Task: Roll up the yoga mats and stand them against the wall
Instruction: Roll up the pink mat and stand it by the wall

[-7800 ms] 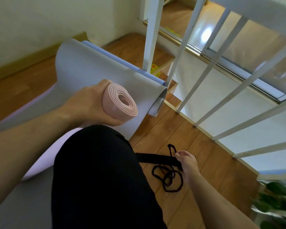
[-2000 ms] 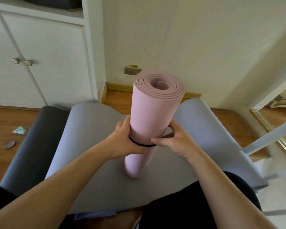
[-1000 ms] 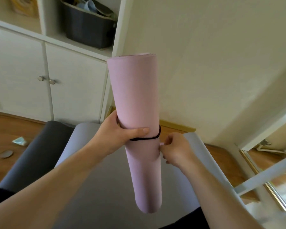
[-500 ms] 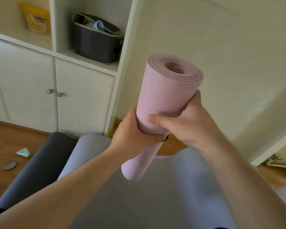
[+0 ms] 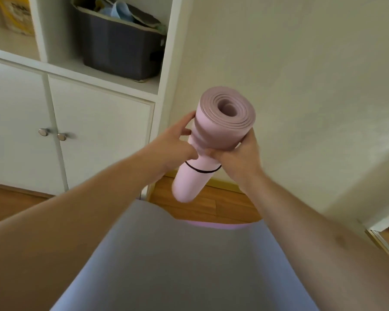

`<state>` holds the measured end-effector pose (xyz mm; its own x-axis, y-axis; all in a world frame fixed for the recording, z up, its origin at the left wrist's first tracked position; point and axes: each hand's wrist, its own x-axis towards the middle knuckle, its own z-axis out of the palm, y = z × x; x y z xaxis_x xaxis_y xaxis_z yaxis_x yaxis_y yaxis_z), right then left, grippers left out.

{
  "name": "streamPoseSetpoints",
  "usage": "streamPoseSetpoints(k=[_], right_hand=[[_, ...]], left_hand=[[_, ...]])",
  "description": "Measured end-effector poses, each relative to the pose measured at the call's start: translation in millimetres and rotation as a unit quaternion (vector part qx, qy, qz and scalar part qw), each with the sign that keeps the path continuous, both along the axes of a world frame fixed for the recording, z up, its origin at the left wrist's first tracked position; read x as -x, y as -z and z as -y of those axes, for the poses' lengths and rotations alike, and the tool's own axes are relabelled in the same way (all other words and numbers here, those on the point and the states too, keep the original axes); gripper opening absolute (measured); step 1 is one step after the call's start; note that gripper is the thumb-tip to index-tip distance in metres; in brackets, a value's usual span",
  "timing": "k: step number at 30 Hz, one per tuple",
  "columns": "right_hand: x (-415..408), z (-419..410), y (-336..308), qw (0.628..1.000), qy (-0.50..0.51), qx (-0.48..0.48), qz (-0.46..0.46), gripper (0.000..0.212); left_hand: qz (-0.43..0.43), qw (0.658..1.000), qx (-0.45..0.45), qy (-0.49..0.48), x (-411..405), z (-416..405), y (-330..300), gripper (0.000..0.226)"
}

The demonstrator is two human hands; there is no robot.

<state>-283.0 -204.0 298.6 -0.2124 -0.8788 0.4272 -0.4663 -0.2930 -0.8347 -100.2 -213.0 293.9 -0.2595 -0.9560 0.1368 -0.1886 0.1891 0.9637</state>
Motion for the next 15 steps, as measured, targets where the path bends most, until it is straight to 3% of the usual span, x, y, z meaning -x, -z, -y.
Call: streamPoseSetpoints(k=[7,15], right_hand=[[-9,176,91,0.999,-0.015,-0.026,0.011,0.125],[-7,300,148,0.997,-0.032,-0.074,-0.018,0.087]], left_hand=[[-0.053,0.994,-0.084,-0.033,-3,145,70,0.099],[-0.07,0.987,-0.12,-0.087,9,249,136,0.115]])
